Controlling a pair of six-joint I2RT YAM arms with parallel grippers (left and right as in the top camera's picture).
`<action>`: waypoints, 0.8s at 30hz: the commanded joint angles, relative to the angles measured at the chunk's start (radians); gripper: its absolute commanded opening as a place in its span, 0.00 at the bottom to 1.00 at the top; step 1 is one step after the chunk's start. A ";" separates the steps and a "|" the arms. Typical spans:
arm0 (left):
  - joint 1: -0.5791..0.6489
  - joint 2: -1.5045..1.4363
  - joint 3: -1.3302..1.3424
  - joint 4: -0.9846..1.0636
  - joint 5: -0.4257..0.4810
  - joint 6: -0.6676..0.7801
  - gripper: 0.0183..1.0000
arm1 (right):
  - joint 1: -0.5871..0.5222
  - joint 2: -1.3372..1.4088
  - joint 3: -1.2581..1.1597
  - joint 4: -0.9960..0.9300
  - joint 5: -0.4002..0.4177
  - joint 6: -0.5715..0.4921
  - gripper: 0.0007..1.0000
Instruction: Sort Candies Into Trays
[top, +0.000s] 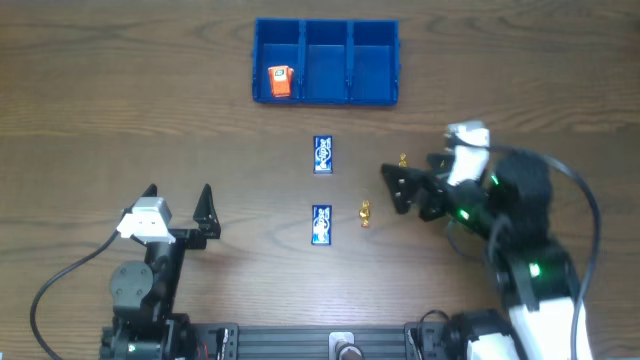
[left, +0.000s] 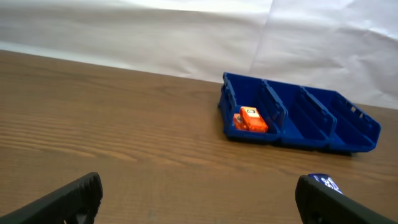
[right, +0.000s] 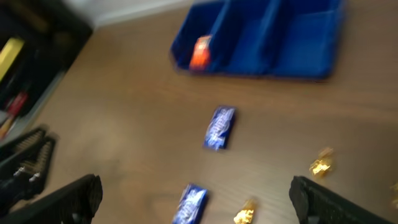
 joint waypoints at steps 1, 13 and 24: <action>0.003 -0.007 -0.016 -0.038 0.021 0.004 1.00 | 0.182 0.241 0.192 -0.132 0.019 0.014 1.00; 0.003 -0.007 -0.016 -0.038 0.021 0.004 1.00 | 0.544 0.656 0.257 -0.257 0.315 0.307 1.00; 0.003 -0.007 -0.016 -0.038 0.021 0.004 1.00 | 0.653 0.890 0.258 -0.172 0.378 0.435 1.00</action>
